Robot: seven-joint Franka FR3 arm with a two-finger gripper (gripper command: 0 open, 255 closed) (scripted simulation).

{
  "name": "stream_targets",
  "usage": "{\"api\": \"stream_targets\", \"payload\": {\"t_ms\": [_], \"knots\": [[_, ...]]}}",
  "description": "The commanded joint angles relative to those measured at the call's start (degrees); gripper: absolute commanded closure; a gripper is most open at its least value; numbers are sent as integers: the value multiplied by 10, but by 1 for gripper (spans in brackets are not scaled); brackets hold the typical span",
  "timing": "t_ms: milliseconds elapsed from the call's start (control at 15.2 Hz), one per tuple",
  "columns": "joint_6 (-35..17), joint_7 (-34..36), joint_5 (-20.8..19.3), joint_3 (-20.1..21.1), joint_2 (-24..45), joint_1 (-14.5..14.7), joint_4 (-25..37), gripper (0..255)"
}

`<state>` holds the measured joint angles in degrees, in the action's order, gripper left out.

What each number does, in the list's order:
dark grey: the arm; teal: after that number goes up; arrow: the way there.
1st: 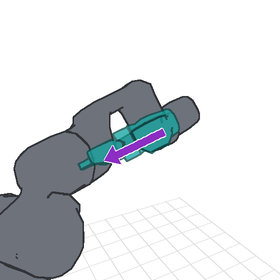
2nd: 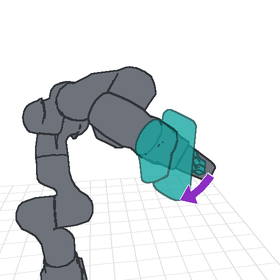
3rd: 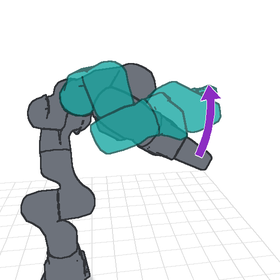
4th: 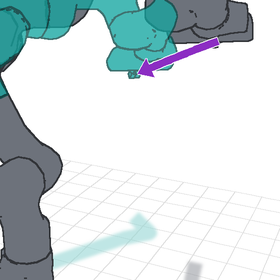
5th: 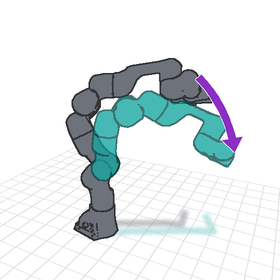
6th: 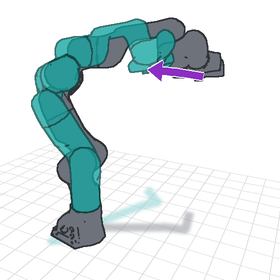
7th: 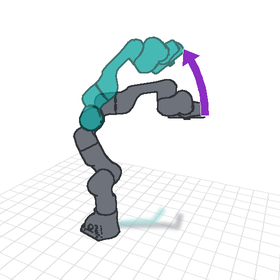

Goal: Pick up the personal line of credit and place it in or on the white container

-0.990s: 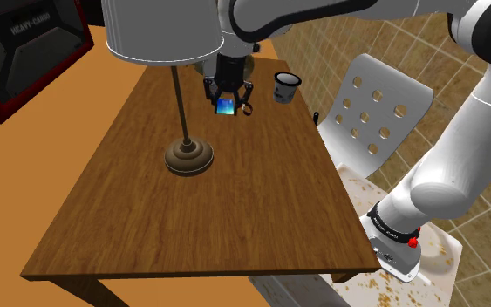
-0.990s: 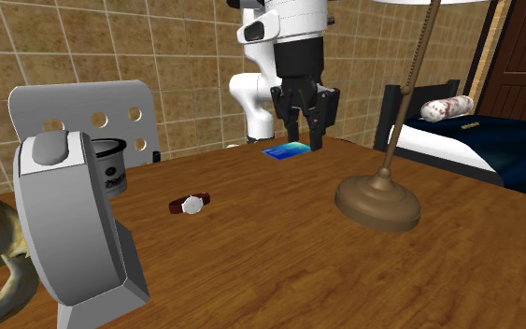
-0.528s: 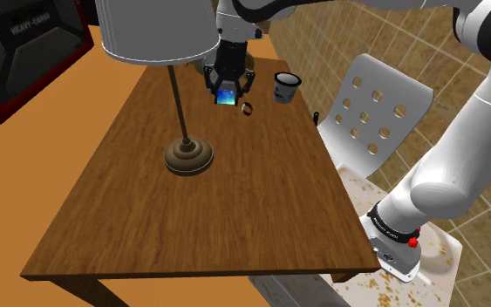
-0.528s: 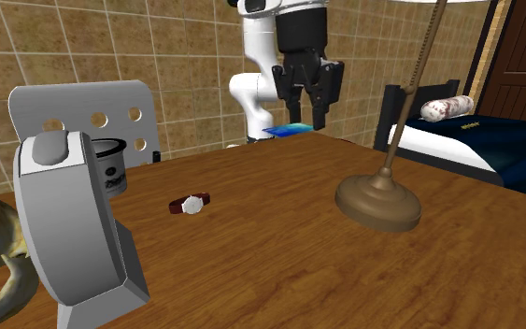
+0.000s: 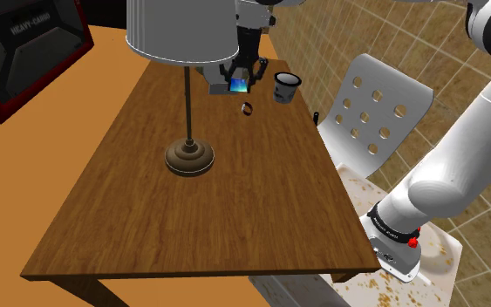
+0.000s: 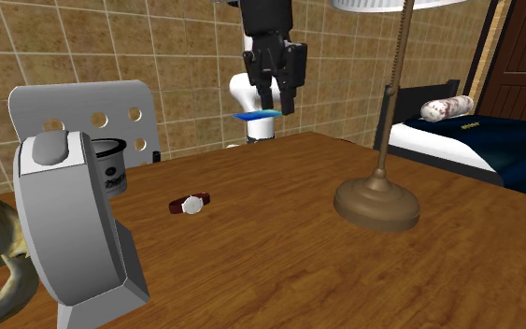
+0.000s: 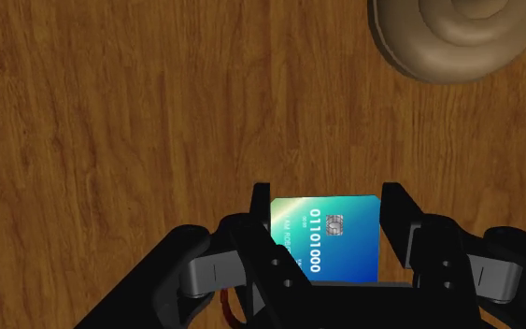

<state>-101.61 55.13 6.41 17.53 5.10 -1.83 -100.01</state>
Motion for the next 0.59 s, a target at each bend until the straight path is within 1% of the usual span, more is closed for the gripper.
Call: {"api": "stream_targets", "payload": {"t_ms": [0, 528], "knots": [[2, -28, 2, -12, -7, -15, -9, 255], [22, -132, -2, -62, -12, -72, -7, 255]]}}
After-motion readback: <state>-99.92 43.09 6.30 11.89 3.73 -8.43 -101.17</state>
